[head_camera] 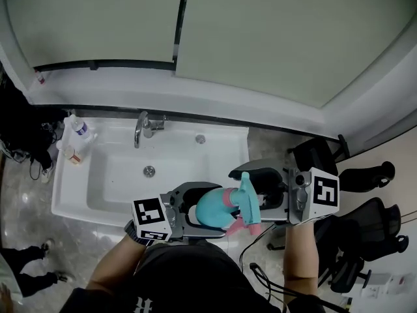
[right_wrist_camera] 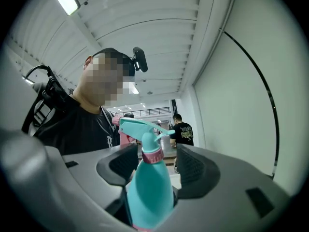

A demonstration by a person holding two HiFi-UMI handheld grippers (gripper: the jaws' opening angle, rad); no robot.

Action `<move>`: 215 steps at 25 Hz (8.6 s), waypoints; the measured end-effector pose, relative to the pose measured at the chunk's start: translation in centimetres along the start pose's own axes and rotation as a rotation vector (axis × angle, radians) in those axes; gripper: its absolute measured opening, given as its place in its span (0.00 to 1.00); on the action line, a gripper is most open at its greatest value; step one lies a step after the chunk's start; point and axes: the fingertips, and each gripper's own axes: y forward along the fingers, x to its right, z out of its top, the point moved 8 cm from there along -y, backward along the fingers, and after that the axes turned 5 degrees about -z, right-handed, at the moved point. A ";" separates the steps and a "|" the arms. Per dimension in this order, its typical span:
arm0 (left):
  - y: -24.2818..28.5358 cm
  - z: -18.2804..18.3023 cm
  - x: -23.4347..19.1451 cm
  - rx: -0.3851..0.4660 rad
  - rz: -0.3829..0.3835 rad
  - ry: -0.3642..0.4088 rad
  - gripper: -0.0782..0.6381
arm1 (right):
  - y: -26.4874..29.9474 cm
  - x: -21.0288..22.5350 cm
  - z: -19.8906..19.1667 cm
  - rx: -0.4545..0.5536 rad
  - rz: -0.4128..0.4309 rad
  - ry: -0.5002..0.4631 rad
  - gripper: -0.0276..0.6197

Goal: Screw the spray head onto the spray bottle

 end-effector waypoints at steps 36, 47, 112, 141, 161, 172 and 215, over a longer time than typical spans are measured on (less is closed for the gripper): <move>-2.7 0.6 -3.8 -0.212 0.390 0.105 0.70 | -1.6 0.7 -2.5 -0.039 -0.497 0.247 0.32; -2.1 1.3 -2.8 -0.284 0.344 0.135 0.70 | 1.6 1.8 -0.2 -0.146 -0.356 0.064 0.28; -1.7 2.2 -6.3 -0.146 0.557 0.189 0.70 | 1.5 1.4 -1.3 -0.008 -0.897 0.116 0.26; 0.1 2.8 -1.3 -0.241 0.035 0.140 0.70 | 0.2 1.1 2.3 0.032 0.154 -0.048 0.39; -1.5 2.5 -6.0 -0.323 0.659 0.328 0.70 | 0.6 3.5 -0.3 -0.182 -0.656 0.052 0.26; -0.5 -0.1 -8.6 -0.241 0.682 0.231 0.70 | 0.9 4.8 -2.6 -0.182 -1.050 0.149 0.26; -1.2 1.5 -5.4 -0.309 0.447 0.123 0.70 | 0.4 2.9 -1.2 -0.078 -0.697 0.135 0.27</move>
